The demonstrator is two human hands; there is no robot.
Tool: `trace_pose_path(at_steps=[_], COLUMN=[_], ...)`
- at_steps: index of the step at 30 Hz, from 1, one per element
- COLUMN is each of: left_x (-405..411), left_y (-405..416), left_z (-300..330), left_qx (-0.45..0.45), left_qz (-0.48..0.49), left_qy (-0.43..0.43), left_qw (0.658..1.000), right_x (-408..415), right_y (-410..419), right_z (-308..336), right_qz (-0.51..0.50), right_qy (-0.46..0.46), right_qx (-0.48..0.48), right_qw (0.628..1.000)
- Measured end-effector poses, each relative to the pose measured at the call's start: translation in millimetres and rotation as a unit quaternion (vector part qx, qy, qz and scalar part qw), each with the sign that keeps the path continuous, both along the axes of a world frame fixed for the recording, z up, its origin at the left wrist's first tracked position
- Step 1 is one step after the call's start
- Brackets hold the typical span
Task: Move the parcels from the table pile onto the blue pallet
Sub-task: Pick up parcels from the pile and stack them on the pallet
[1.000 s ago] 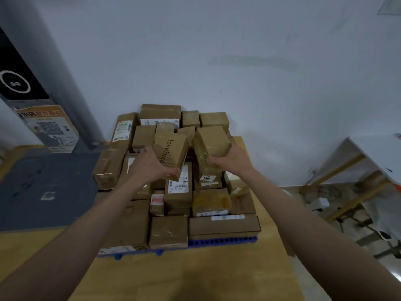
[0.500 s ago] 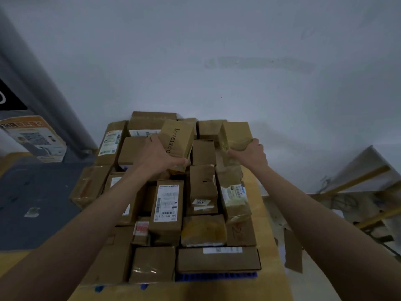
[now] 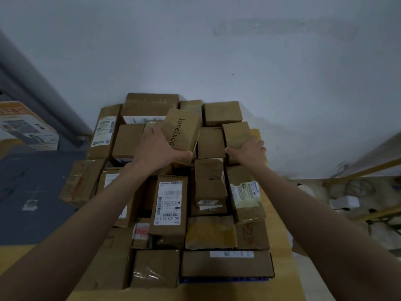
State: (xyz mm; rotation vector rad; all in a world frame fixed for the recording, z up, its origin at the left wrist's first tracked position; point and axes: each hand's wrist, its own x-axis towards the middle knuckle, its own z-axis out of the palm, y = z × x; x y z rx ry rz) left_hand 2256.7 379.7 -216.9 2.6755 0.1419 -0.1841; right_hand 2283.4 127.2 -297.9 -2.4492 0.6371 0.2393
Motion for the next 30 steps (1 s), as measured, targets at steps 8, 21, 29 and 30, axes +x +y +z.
trace_pose_path(at_steps=[8, 21, 29, 30], left_x=[-10, -77, -136, -144], left_y=[8, 13, 2, -4], left_z=[-3, 7, 4, 3], left_qx=[-0.002, 0.022, -0.02, -0.025], left_qz=[0.005, 0.01, -0.036, -0.042], left_qy=[0.005, 0.017, 0.04, 0.041], left_qw=[1.0, 1.0, 0.998, 0.998], right_x=[-8, -58, -115, -125], right_y=[-1, 6, 6, 6], right_z=[-5, 30, 52, 55], right_qz=[-0.001, 0.048, 0.102, 0.101], right_qy=[0.026, -0.02, -0.072, -0.081], right_qx=[0.065, 0.021, -0.007, 0.006], right_qw=[0.998, 0.998, 0.992, 0.992])
